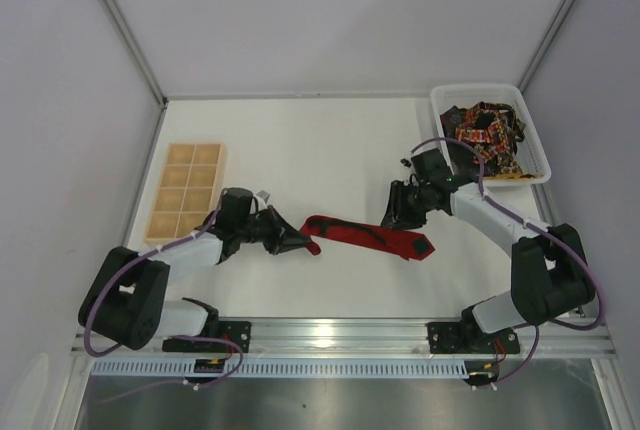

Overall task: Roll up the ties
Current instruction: Flatten the tie

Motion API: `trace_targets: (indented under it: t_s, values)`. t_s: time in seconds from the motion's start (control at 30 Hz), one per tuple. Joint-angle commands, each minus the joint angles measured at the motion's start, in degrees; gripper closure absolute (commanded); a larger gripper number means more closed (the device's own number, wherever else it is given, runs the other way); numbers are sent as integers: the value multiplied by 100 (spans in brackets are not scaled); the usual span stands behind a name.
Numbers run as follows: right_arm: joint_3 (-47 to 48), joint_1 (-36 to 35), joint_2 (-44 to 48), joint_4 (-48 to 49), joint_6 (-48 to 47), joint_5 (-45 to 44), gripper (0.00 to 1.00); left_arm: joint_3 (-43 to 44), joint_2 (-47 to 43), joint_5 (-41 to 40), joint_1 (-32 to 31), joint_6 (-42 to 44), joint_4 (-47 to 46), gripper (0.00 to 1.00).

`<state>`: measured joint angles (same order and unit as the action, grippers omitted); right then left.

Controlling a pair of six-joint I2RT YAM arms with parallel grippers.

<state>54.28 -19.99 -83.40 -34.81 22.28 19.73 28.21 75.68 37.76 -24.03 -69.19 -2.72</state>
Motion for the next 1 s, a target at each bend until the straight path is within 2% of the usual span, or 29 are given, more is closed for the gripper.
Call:
trace_targets:
  t_s: [0.0,0.07,0.13,0.3,0.43,0.53,0.6,0.73,0.8,0.97]
  values:
    - [-233,-339,-36,789,469,575,58,-656,-54,1356,564,-963,-1576,99]
    - [-462,-479,-203,1457,872,751,59,-772,252,1760,663,-1236,-2142,98]
    - [-541,-620,-465,2062,1093,980,60,-790,403,1892,689,-1238,-2267,99]
    - [-305,-1138,-994,2522,1515,858,64,-800,246,1727,760,-1106,-2023,96]
    - [-269,-1209,-1214,2812,1867,516,65,-676,263,1638,777,-921,-1679,96]
    - [-129,-1113,-1468,2586,1867,138,69,-659,289,1577,795,-886,-1688,96]
    - [-137,-1008,-1583,2453,1868,-222,78,-615,359,1594,812,-833,-1617,96]
    - [-269,-805,-1627,1962,1815,-759,80,-553,491,1699,909,-737,-1548,96]
    - [-339,-647,-1628,1733,1797,-969,89,-448,457,1665,1032,-588,-1320,97]
    - [-979,-314,-1005,1143,1955,-1331,88,-132,246,1349,1312,-7,-458,85]
